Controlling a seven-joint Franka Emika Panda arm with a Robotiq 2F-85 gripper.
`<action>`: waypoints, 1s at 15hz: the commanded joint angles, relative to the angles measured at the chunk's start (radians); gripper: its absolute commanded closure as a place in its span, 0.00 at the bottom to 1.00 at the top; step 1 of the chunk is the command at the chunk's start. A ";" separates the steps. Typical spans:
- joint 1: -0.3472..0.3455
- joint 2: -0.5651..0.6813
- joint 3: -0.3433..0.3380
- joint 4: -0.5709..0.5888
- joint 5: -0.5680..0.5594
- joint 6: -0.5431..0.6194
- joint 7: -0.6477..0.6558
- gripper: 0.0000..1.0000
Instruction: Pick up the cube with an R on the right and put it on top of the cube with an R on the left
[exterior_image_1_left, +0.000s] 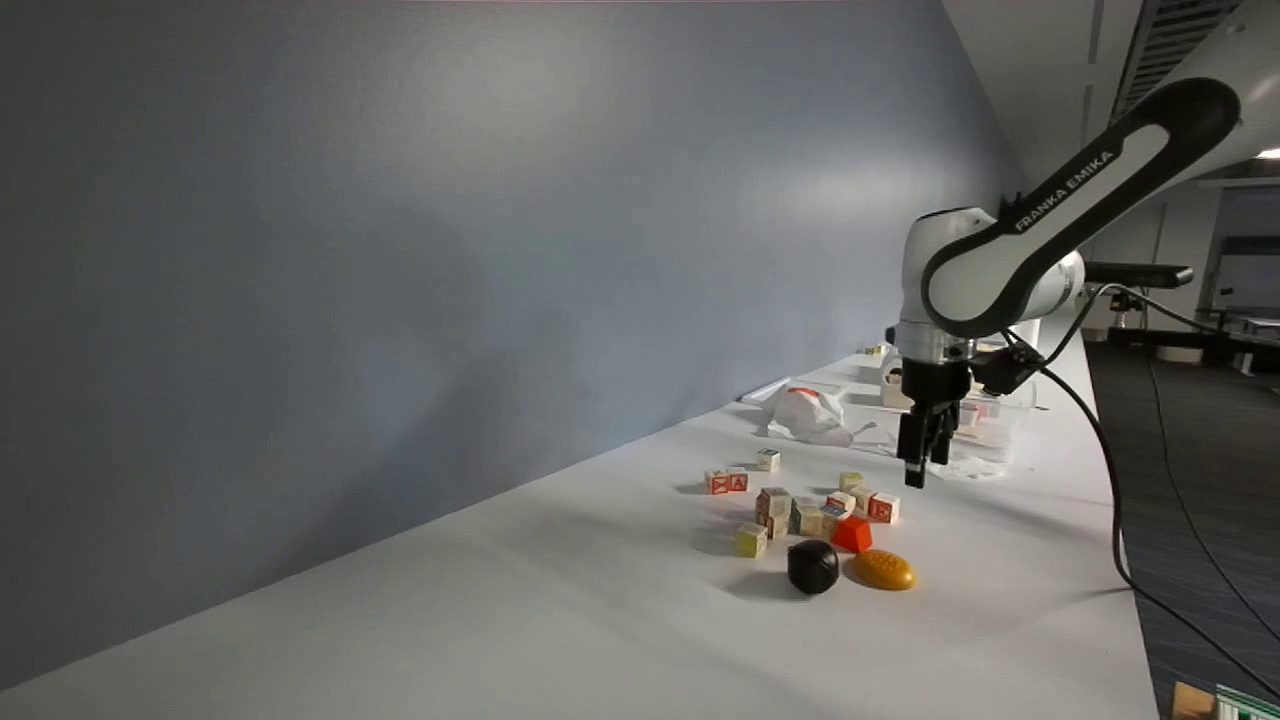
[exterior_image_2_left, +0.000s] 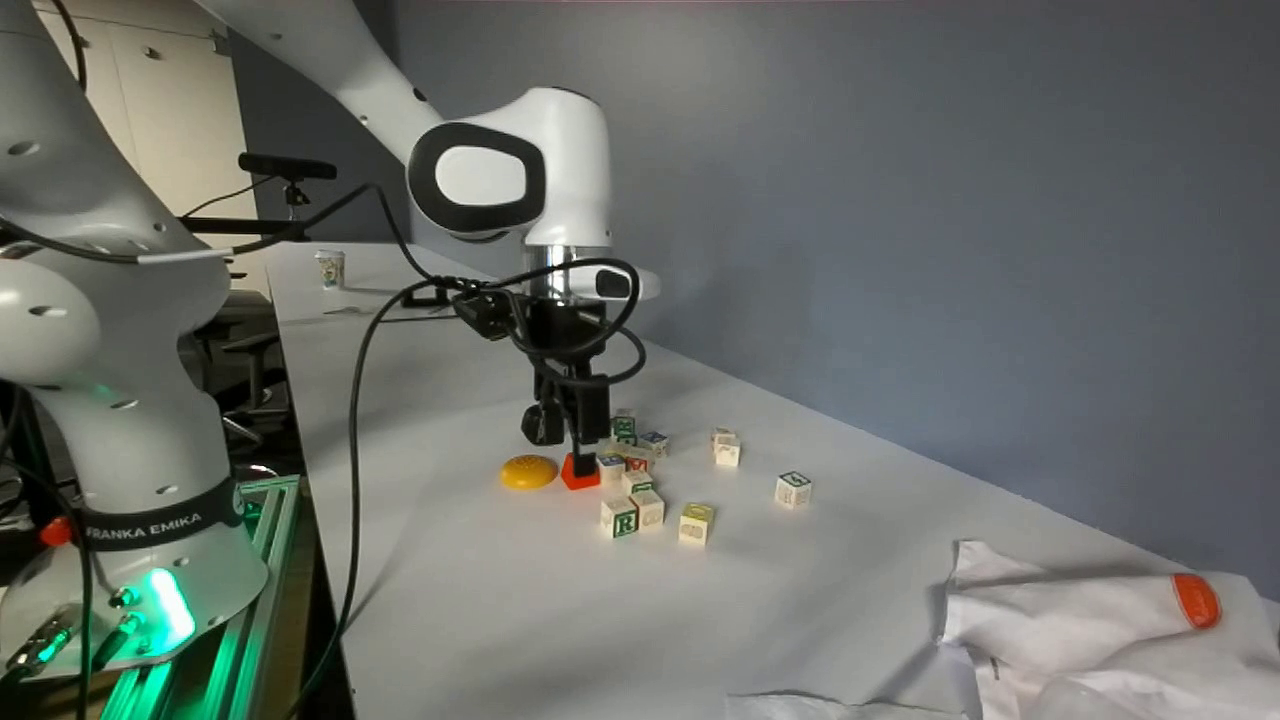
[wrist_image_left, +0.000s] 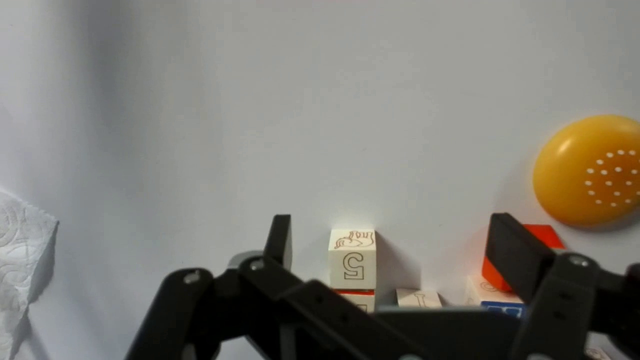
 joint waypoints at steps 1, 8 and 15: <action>0.013 0.037 -0.030 0.006 0.036 0.029 -0.063 0.00; 0.043 0.107 -0.091 0.006 0.167 0.173 -0.234 0.00; 0.052 0.184 -0.096 0.011 0.247 0.276 -0.340 0.00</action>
